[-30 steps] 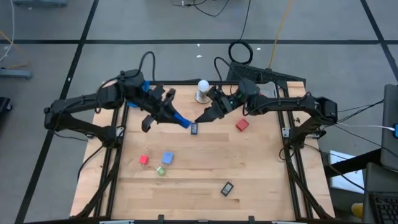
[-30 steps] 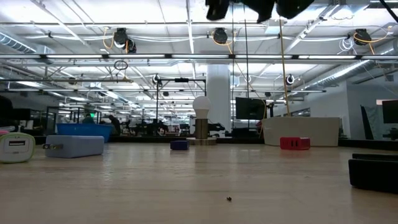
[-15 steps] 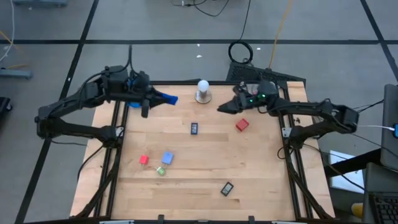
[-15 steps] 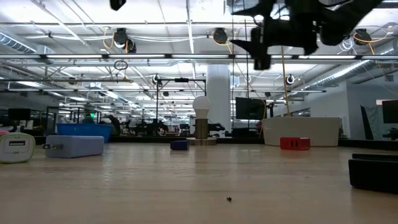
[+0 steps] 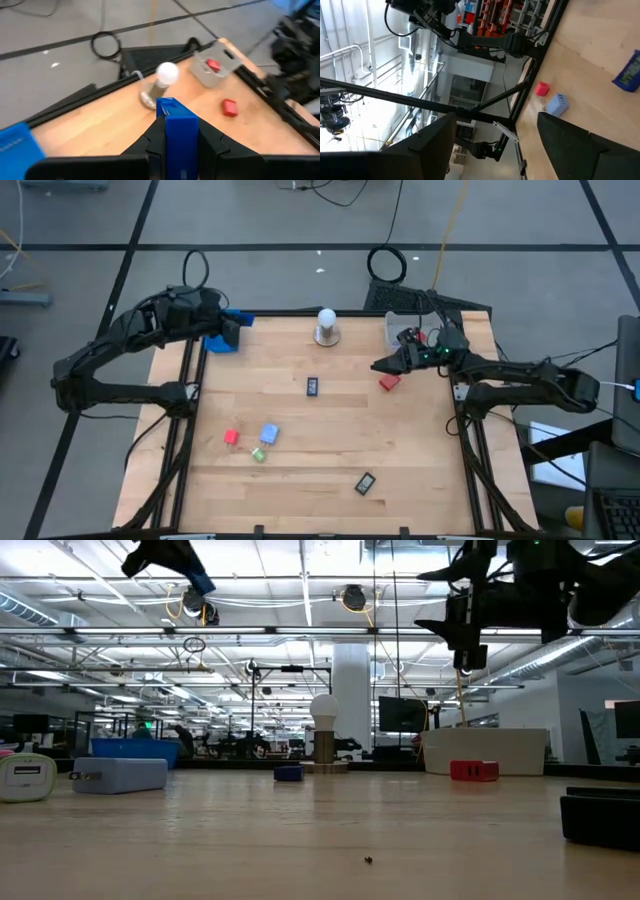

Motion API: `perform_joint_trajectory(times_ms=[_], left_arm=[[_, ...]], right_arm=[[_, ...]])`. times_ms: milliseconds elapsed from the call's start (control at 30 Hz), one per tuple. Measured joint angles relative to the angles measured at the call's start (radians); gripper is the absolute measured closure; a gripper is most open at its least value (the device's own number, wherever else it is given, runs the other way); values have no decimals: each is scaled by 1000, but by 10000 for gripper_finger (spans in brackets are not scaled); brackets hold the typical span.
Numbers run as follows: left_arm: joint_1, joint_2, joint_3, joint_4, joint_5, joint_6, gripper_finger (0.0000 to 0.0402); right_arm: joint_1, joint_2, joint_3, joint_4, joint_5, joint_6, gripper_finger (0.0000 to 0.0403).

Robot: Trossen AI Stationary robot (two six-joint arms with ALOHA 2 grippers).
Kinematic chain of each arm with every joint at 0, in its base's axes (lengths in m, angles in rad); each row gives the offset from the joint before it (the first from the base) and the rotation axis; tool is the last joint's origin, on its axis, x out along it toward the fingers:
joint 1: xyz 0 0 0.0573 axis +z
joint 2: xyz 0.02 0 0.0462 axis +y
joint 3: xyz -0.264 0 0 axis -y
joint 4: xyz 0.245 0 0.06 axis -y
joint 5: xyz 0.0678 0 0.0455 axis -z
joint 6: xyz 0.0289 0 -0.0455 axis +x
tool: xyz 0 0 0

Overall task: Pick & Place Office items
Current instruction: Put the bottom blue digital clock into the blue bin

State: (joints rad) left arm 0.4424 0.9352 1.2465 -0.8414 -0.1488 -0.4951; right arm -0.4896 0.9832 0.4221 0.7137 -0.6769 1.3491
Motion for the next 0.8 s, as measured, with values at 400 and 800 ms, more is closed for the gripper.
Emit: perform_joint_trajectory(times_ms=[400,800], left_arm=[[158,29,0,-240,-138,-105,346],[393,197,0,-286,-105,-105,346]], right_arm=[[60,-61,-88,0,76,-20,133],[148,-62,-139,1,132,-33,133]])
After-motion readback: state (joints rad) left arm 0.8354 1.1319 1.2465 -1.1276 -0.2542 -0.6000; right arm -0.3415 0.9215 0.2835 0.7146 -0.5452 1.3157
